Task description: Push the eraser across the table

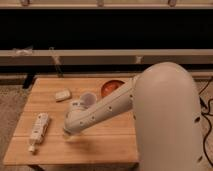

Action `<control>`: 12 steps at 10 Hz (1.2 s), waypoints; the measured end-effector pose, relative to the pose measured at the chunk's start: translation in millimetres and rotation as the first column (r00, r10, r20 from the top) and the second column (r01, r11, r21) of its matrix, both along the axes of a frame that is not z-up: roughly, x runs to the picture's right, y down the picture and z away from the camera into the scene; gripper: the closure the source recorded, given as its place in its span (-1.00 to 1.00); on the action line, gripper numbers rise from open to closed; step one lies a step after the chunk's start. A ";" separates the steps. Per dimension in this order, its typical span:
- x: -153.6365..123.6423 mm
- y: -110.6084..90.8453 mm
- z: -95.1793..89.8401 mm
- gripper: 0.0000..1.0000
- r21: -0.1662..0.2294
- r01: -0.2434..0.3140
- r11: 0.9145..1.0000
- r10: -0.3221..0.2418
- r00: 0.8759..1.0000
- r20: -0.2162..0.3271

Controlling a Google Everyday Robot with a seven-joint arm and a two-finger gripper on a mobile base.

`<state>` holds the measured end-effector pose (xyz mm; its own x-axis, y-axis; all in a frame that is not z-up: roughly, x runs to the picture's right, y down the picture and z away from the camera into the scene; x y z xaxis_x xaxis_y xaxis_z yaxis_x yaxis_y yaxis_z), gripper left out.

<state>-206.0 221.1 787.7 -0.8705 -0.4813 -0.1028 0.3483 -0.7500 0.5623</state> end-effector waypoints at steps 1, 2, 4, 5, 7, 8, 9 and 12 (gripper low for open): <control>-1.4 -7.5 4.5 -0.20 0.007 0.008 1.000 -0.008 1.000 -0.006; -2.7 -11.2 6.7 -0.20 0.009 0.010 1.000 -0.010 1.000 -0.008; -0.7 -18.3 5.6 -0.20 0.034 0.014 0.999 -0.014 1.000 -0.014; 0.3 -17.8 0.2 -0.20 0.044 0.013 0.999 -0.012 1.000 -0.006; 5.2 -10.9 -17.4 -0.20 0.058 0.000 0.998 -0.001 1.000 0.029; 4.2 -0.7 -28.5 -0.20 0.057 -0.003 0.998 0.000 0.999 0.048; 1.4 8.7 -37.0 -0.20 0.055 -0.004 0.998 0.001 0.998 0.063; -10.1 44.6 -50.5 -0.20 0.020 -0.007 1.000 0.004 0.993 0.120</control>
